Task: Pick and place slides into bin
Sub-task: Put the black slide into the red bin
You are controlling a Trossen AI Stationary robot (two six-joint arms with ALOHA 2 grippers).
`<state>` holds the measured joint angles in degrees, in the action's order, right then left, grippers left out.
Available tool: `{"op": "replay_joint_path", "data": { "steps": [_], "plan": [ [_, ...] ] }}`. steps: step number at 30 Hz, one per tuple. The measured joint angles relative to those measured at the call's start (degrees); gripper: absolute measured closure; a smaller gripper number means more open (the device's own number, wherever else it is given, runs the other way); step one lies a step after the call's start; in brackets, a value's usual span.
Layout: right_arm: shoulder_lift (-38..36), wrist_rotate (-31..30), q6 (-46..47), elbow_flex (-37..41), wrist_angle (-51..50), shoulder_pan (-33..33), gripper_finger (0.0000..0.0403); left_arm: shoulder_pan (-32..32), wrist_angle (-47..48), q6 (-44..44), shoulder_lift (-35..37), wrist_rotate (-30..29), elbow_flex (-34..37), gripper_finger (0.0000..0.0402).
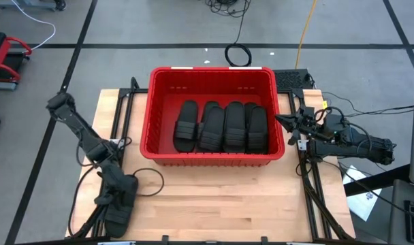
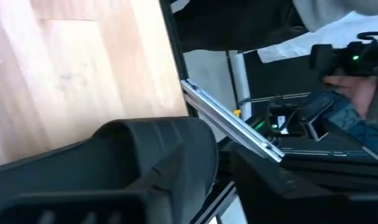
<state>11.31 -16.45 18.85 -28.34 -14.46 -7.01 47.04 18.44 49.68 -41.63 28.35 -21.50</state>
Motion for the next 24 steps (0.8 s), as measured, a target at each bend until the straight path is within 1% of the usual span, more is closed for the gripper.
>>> {"op": "replay_joint_path", "data": {
  "steps": [6,9,12,14,16,19,22,24],
  "plan": [
    [0.0,0.03,0.49,0.0,0.0,0.0,0.0403,1.13,1.82,0.78,-0.02,-4.21,0.02,0.0207],
    [0.0,0.04,1.35,0.0,-0.04,-0.02,0.0403,1.15,3.02,1.89,-0.38,-4.84,0.02,0.0167],
    [-0.01,0.11,1.46,0.0,-0.13,-0.02,0.0403,1.36,5.05,4.41,-2.58,-4.2,0.12,0.013],
    [-0.01,0.17,1.47,0.0,-0.24,-0.02,0.0403,1.82,3.92,5.73,-4.49,-1.16,0.82,0.0112],
    [0.0,0.2,1.46,0.0,-0.4,-0.01,0.0403,2.45,1.67,7.6,-6.76,0.79,1.71,0.0102],
    [-0.02,0.2,1.46,0.0,-0.5,-0.02,0.0403,3.51,0.91,9.83,-9.89,1.74,2.14,0.0097],
    [-0.02,0.22,1.49,0.0,-0.5,-0.01,0.0403,3.77,-0.43,10.02,-12.15,2.74,2.14,0.0102],
    [0.0,0.22,1.47,0.0,-0.5,0.0,0.0403,3.83,-3.12,9.81,-13.5,2.72,2.14,0.0111]
  ]
}}
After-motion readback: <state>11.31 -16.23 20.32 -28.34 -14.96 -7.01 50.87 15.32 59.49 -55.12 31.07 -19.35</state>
